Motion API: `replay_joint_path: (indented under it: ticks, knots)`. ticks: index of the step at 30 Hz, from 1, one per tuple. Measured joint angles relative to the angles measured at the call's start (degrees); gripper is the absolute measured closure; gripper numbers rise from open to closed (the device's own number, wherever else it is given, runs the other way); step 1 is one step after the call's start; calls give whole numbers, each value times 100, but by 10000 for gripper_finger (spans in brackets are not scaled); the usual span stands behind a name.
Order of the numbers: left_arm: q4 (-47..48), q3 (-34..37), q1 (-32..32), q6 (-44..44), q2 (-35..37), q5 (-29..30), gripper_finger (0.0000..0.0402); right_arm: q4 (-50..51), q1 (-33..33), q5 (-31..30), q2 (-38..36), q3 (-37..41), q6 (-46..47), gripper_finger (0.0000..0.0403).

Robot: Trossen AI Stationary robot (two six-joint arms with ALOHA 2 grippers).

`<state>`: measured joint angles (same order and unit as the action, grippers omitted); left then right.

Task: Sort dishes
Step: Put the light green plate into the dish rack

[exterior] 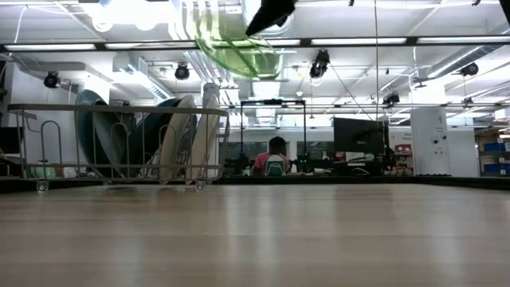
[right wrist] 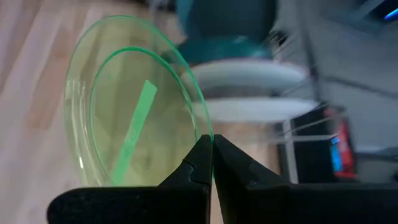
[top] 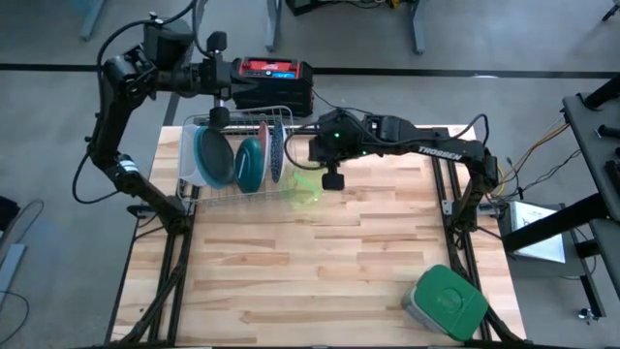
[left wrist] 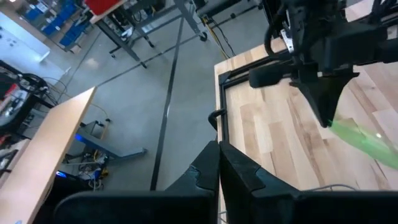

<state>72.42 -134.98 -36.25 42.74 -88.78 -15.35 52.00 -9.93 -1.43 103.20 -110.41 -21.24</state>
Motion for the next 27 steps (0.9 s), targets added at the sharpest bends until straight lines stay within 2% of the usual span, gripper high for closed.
replay_joint_path:
  ticks: [9, 14, 19, 23, 27]
  knots:
    - [0, 0, -8, -2, 200, 9, 401, -1446, -22, -376, -2, 11, -285, 403]
    - [-6, 0, -12, 48, 271, 452, 401, -2548, -22, -613, -2, 141, -740, 403]
    - [-44, 0, -75, 109, 289, 605, 401, -3713, -101, -618, 57, 171, -1044, 403]
    - [-169, 0, -135, 193, 319, 618, 401, -4215, -215, -619, 217, 175, -1403, 403]
    - [-671, 0, -206, 221, 337, 1028, 401, -4522, -403, -616, 462, 182, -1550, 403]
